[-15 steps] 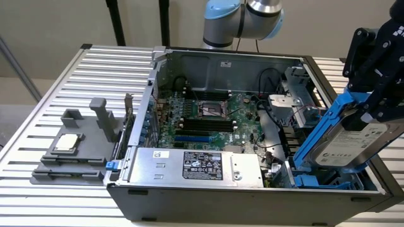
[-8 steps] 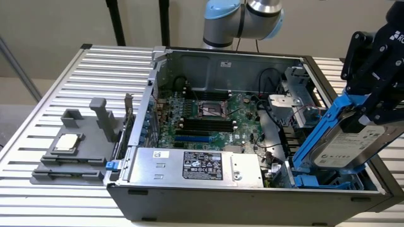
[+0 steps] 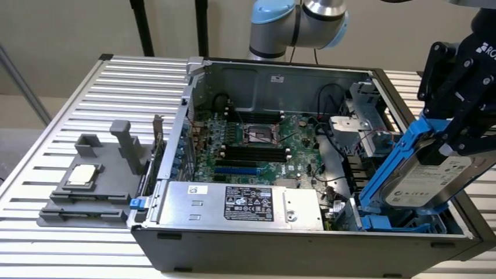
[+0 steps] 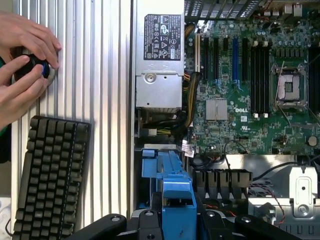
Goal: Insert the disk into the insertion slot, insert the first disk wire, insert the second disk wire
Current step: 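Insert the disk into the insertion slot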
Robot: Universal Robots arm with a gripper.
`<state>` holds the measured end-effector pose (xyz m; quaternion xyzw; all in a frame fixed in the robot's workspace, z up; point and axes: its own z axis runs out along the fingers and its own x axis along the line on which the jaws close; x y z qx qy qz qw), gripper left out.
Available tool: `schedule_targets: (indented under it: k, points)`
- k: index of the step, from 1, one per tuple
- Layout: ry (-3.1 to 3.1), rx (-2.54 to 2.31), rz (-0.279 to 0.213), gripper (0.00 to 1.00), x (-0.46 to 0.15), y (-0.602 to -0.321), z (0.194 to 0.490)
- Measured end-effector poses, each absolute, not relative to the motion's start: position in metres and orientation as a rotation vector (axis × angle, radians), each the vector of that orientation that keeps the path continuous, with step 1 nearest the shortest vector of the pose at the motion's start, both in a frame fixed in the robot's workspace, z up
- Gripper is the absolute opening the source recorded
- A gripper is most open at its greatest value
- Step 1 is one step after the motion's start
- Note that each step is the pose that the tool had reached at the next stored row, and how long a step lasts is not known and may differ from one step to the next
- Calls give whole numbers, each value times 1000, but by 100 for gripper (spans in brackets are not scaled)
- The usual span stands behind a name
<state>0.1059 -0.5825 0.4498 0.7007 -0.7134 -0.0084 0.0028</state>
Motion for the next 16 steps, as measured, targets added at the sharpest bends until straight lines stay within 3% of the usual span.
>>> schedule_targets:
  k: [16]
  points:
    - [-2247, 2208, -42, 32, 106, -583, 446]
